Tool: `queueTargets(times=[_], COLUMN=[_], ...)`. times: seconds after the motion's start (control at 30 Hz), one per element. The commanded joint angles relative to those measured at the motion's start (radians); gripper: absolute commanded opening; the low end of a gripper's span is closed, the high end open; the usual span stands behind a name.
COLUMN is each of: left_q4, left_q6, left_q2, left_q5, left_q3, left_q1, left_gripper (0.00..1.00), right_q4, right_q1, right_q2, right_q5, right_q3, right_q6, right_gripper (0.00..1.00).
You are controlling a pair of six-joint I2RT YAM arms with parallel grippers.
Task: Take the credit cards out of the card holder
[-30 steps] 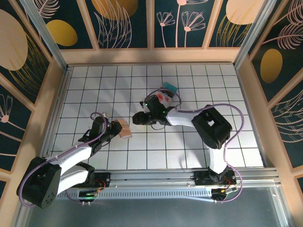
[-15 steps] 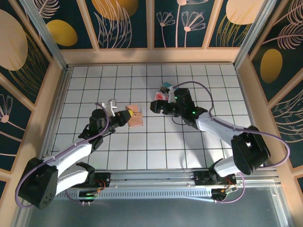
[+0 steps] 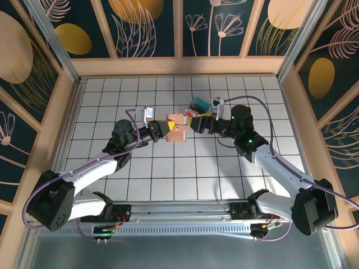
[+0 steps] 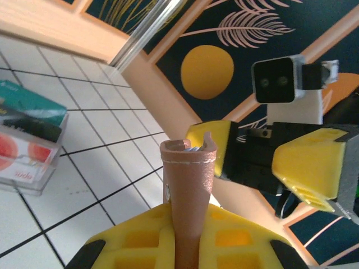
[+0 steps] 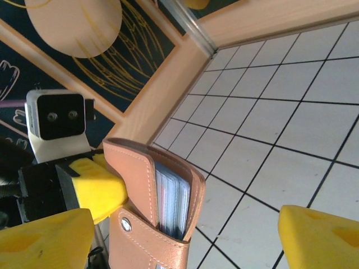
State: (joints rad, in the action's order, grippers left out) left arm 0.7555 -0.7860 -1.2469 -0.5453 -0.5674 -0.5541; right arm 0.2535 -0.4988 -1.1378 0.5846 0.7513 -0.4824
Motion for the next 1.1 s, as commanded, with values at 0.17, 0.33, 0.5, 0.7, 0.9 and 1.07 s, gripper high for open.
queueTargets(times=[0.17, 0.33, 0.5, 0.7, 0.9, 1.07], left_q4=[0.084, 0.087, 0.082, 0.062, 0.022, -0.048], left_q6=[0.027, 0.022, 0.021, 0.031, 0.037, 0.053], left_q2=[-0.014, -0.031, -0.043, -0.04, -0.026, 0.021], left_q5=[-0.07, -0.072, -0.07, -0.07, -0.054, -0.013], left_q3=[-0.04, -0.042, -0.048, -0.046, -0.047, -0.03], left_q1=[-0.017, -0.019, -0.021, -0.021, -0.021, -0.022], left_gripper=[0.0, 0.0, 0.0, 0.06, 0.2, 0.51], right_q4=[0.142, 0.146, 0.144, 0.158, 0.16, 0.169], right_q1=[-0.013, -0.064, -0.097, -0.097, -0.092, -0.074], right_q2=[-0.06, -0.135, -0.182, -0.176, -0.154, -0.133], right_q5=[0.104, 0.105, 0.104, 0.08, 0.062, 0.064], right_q3=[-0.002, 0.047, 0.088, 0.086, 0.073, 0.058], right_q6=[-0.065, -0.065, -0.066, -0.084, -0.092, -0.104], right_gripper=[0.82, 0.76, 0.66, 0.4, 0.2, 0.16])
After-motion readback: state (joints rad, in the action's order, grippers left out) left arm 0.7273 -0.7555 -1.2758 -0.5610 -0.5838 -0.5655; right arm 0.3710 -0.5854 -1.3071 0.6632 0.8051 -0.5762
